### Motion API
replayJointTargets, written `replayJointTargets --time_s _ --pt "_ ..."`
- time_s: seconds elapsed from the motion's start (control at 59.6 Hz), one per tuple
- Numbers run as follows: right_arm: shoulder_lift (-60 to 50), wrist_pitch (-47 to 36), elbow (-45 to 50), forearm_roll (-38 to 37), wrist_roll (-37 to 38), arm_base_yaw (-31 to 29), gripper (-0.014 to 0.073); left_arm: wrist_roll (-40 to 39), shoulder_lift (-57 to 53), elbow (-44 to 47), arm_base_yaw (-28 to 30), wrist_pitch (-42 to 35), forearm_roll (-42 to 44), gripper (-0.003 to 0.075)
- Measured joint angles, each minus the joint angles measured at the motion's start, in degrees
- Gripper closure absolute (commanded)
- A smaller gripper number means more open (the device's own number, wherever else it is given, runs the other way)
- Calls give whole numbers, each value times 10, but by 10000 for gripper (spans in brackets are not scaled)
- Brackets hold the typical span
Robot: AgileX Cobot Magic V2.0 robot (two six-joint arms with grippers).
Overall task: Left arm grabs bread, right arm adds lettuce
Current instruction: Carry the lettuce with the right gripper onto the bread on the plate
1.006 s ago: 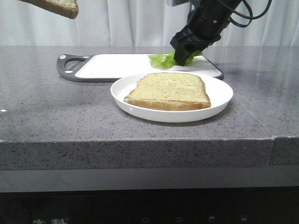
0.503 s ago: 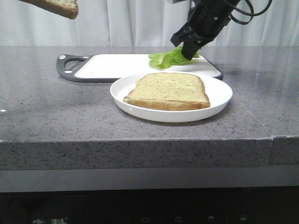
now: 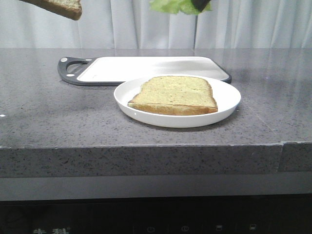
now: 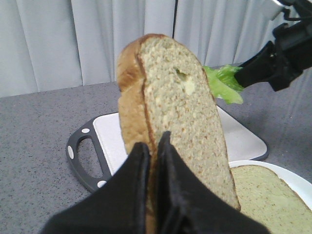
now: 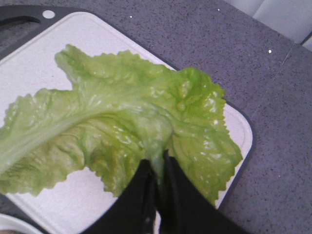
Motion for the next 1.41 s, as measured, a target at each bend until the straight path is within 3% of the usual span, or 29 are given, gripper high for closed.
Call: replayJointTargets --time_s 0.201,0.419,0.738,0.972,1.14,1.408 --pt "-155 -126 234 16 0 48 654 0 0 0 0 0 0 741" --pt "-227 -169 387 52 0 90 654 0 0 0 0 0 0 741" --pt "-202 -221 423 65 0 96 654 0 0 0 0 0 0 741" --pt "-173 -216 423 67 0 96 634 0 0 0 0 0 0 741" --pt "-156 -208 423 67 0 96 480 0 0 0 0 0 0 741" --pt "-167 -208 423 71 0 96 118 0 0 0 0 0 0 741"
